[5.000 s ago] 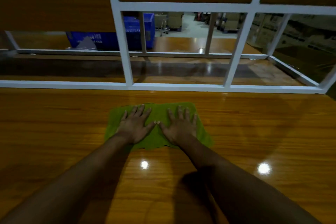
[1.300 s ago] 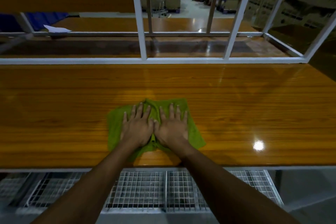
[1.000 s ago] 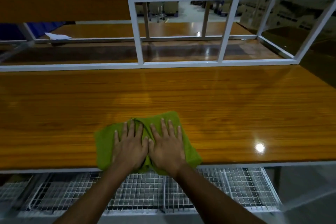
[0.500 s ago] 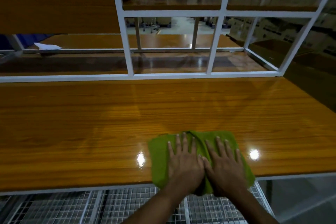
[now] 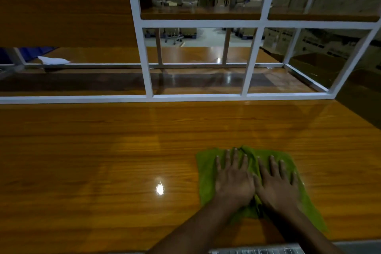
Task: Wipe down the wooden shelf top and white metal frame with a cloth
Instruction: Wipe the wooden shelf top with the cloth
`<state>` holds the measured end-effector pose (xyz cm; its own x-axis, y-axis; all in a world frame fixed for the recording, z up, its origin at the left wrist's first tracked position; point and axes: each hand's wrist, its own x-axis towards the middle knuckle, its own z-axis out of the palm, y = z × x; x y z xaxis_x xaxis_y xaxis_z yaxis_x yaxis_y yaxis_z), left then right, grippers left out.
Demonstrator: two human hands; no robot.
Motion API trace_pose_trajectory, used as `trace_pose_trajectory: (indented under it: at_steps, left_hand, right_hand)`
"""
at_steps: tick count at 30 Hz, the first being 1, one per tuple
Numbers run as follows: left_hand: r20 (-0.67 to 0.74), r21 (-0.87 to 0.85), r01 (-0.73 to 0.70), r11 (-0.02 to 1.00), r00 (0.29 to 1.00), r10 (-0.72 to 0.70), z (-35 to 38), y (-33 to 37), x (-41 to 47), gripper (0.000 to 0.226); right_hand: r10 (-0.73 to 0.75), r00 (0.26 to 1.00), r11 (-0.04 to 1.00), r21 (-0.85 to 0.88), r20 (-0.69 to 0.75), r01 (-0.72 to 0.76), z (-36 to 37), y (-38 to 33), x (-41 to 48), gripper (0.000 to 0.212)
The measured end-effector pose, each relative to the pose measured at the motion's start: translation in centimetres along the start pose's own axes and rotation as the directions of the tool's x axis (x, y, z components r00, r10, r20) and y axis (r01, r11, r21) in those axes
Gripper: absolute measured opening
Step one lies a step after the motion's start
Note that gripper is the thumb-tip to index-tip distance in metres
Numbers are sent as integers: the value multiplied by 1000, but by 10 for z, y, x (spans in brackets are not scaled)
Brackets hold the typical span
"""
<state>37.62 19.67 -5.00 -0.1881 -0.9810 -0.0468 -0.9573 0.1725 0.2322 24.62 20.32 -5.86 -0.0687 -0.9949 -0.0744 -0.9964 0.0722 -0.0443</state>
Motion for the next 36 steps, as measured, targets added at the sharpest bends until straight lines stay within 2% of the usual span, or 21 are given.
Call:
trace_pose_trajectory:
  at_steps: [1, 4, 8, 11, 15, 24, 30, 36]
  left_hand:
    - [5, -8, -2, 1000, 1000, 2, -1, -5, 9, 61]
    - [-3, -9, 6, 1000, 1000, -6, -5, -20, 30, 60]
    - [-9, -12, 16, 1000, 1000, -16, -11, -50, 55, 60]
    - [-41, -26, 30, 999, 999, -32, -17, -76, 76, 60]
    - [-56, -17, 43, 999, 998, -44, -24, -107, 103, 61]
    - [-73, -4, 118, 993, 990, -118, -41, -177, 170, 61]
    - [-59, 26, 160, 987, 986, -159, -55, -223, 187, 61]
    - [-115, 18, 194, 981, 975, -190, -64, -267, 185, 60]
  right_hand:
    - [-7, 1000, 1000, -8, 4, 7, 1, -4, 7, 70]
    - [-19, 1000, 1000, -9, -5, 19, 0, -17, 27, 80]
    - [-28, 1000, 1000, -4, -5, 28, 1, -45, 62, 66]
    - [-54, 998, 999, -1, -29, 54, 0, -67, 85, 74]
    - [-71, 997, 997, 39, 4, 71, -3, -96, 118, 64]
    - [-109, 994, 993, 34, -5, 109, -9, -162, 197, 65]
    - [-170, 985, 984, 50, -8, 170, -7, -205, 226, 65]
    - [-232, 973, 971, 49, -8, 232, -9, -252, 235, 65]
